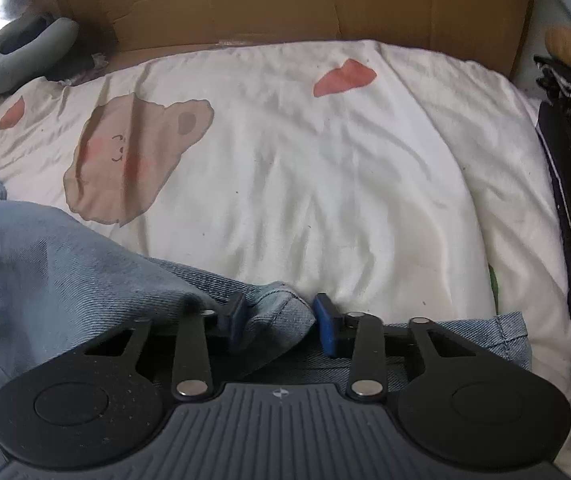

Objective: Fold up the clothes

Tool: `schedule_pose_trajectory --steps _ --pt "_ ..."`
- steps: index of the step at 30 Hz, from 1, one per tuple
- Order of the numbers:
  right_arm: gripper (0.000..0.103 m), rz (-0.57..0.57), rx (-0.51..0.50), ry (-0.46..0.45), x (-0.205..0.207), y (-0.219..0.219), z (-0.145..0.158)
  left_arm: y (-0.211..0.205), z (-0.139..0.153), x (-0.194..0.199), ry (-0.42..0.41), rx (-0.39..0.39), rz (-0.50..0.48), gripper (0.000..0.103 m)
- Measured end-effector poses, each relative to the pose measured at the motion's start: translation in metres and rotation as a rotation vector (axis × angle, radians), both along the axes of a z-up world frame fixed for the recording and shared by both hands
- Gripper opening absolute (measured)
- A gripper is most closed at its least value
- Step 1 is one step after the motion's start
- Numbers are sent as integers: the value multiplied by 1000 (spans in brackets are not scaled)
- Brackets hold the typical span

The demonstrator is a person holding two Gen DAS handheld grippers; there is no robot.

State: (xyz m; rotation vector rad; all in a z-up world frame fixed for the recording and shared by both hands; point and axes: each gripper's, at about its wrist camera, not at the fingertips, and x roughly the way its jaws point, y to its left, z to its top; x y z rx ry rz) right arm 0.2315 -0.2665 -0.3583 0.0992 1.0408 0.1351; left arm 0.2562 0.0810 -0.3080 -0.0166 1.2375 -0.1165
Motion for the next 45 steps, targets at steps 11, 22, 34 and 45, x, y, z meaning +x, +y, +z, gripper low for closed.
schedule_pose_trajectory --steps 11,22,34,45 --pt "13 28 -98 -162 -4 -6 59 4 21 1 -56 -2 8 73" --pt "9 -39 -176 -268 9 -29 91 25 22 11 -81 10 63 73" --pt "9 -62 -203 -348 18 -37 101 100 37 39 -165 79 252 73" --pt "10 -45 -216 -363 16 -38 96 181 38 69 -244 217 332 73"
